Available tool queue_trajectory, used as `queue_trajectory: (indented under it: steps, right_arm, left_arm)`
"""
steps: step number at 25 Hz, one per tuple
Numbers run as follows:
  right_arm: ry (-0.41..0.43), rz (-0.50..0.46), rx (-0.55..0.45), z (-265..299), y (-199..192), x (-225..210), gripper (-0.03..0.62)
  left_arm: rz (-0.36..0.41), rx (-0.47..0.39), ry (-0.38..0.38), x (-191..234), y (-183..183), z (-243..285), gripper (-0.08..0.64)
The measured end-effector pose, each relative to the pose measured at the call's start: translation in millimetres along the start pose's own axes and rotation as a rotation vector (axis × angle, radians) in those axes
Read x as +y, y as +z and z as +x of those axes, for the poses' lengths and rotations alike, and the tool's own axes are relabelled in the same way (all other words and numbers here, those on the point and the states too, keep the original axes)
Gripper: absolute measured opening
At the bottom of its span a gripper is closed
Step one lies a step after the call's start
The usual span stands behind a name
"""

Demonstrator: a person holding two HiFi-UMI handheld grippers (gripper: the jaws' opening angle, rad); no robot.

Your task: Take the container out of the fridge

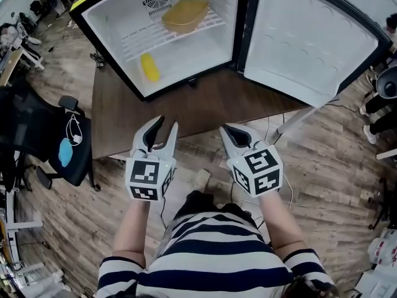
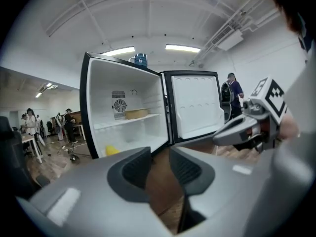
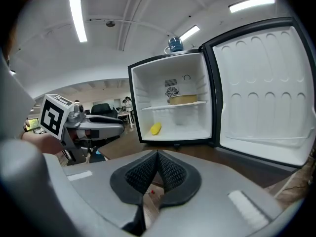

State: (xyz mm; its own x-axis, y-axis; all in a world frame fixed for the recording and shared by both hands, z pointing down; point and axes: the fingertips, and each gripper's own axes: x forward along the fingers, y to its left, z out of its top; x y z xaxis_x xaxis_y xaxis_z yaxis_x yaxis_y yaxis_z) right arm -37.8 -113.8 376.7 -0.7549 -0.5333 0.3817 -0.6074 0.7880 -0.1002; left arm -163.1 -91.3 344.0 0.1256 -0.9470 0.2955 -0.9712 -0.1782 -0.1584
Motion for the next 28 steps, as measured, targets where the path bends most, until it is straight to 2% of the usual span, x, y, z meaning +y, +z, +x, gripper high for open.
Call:
queue_trajectory:
  steps: [6, 12, 17, 24, 28]
  right_arm:
    - [-0.019, 0.013, 0.008, 31.9, 17.6, -17.5, -0.003]
    - [-0.039, 0.015, 0.003, 54.2, 33.2, -34.5, -0.003]
    - [-0.049, 0.010, -0.010, 66.8, 49.6, -46.1, -0.003]
    - [-0.063, 0.037, -0.025, 86.1, 60.2, -60.7, -0.003]
    - [-0.064, 0.051, -0.011, 97.6, 55.6, -67.4, -0.003]
  left_arm:
    - [0.106, -0.004, -0.062, 26.4, 28.1, 42.5, 0.000]
    - [0.233, -0.031, -0.077, 49.6, 61.1, 79.9, 0.000]
    - [0.351, -0.022, -0.088, 61.3, 79.6, 107.9, 0.000]
    - [0.423, -0.005, -0.136, 71.3, 98.8, 146.1, 0.000]
    - [0.500, -0.006, -0.135, 76.3, 112.3, 166.6, 0.000]
